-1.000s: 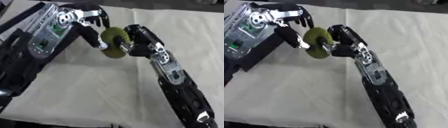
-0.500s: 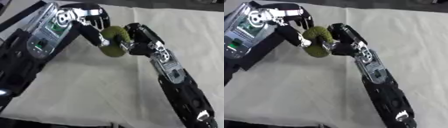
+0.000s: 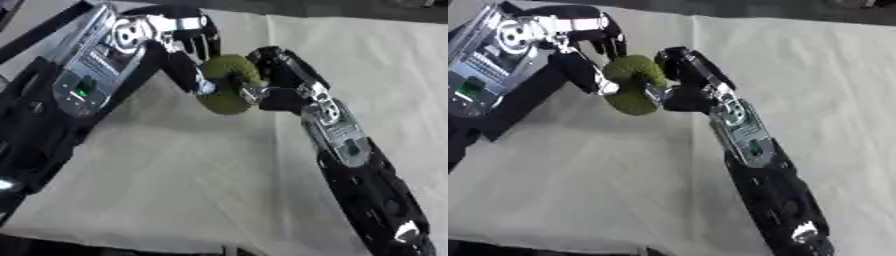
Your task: Pick up the objects with one hand, pass them to the other hand, and then place them into the box on the other side of the table.
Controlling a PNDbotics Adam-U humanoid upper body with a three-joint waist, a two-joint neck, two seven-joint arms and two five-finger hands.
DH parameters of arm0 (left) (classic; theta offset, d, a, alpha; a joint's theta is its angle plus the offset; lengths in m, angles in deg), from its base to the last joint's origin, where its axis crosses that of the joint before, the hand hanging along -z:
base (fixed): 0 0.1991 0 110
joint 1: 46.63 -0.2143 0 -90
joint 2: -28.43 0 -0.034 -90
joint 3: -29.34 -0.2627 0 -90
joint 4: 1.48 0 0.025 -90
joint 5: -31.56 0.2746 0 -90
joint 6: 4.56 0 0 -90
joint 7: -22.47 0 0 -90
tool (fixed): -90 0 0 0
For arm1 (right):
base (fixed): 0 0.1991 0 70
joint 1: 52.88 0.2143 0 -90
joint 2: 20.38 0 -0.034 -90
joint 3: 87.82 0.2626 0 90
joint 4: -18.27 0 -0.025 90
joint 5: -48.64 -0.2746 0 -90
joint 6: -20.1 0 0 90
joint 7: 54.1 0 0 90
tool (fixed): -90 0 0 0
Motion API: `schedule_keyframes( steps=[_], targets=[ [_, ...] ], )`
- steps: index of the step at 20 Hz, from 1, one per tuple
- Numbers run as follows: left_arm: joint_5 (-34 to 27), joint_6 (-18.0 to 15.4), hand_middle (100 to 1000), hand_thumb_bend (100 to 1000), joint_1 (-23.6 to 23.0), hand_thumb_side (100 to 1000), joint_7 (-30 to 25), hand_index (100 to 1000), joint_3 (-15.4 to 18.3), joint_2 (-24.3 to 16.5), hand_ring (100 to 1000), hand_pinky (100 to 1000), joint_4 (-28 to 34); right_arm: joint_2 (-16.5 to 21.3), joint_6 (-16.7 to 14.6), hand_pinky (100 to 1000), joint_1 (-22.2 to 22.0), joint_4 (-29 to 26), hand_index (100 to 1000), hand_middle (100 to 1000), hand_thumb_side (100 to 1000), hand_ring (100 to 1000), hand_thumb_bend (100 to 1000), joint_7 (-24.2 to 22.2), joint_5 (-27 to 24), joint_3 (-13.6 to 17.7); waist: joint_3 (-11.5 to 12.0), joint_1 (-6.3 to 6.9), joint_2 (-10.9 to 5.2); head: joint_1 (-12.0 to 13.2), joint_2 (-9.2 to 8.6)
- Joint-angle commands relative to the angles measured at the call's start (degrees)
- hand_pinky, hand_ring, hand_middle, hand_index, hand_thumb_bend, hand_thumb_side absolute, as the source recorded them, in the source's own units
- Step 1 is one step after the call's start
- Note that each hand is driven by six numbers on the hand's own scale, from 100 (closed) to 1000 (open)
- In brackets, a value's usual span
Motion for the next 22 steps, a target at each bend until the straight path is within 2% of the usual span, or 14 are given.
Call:
schedule_keyframes(
  steps=[1, 9, 13, 18, 20, 22],
  targets=[
    [0.72, 1.19, 613, 341, 0.92, 100, -2.05, 493, 0.30, -0.43, 683, 784, 0.94, 0.56, -0.19, 616, 1.09, -1.61, 400, 308, 100, 475, 225, 0.14, -0.58, -0.01, -0.08, 0.16, -0.97, 0.17, 0.15],
    [2.11, -0.06, 587, 329, 0.89, 100, -2.92, 458, 0.31, -0.40, 665, 776, 1.11, 0.62, -0.27, 614, 1.09, -1.36, 399, 307, 100, 474, 229, 0.15, -0.80, -0.12, -0.04, 0.17, -0.84, 0.27, 0.04],
    [2.80, -0.29, 530, 331, 0.88, 100, -2.38, 401, 0.27, -0.35, 614, 754, 1.32, 0.64, -0.22, 614, 1.06, -1.30, 399, 309, 100, 476, 229, -0.32, -1.00, -0.24, 0.05, 0.15, -0.76, 0.40, 0.08],
    [3.75, -0.88, 492, 357, 0.92, 100, -1.98, 401, -0.02, -0.39, 584, 732, 1.63, 0.65, -0.39, 611, 1.06, -1.24, 398, 308, 100, 475, 232, -0.90, -1.38, -0.20, 0.15, 0.18, -0.79, 0.76, 0.23],
    [4.21, -1.17, 484, 403, 0.97, 100, -1.90, 418, -0.05, -0.38, 581, 727, 1.63, 0.70, -0.46, 611, 1.09, -1.22, 398, 308, 100, 474, 231, -0.97, -1.66, -0.22, 0.20, 0.17, -0.84, 0.86, 0.22],
    [4.47, -1.47, 480, 413, 1.03, 100, -1.80, 404, -0.08, -0.31, 579, 725, 1.52, 0.74, -0.49, 610, 1.12, -1.21, 398, 308, 100, 474, 231, -1.01, -1.97, -0.25, 0.26, 0.17, -0.88, 0.97, 0.21]
  ],
)
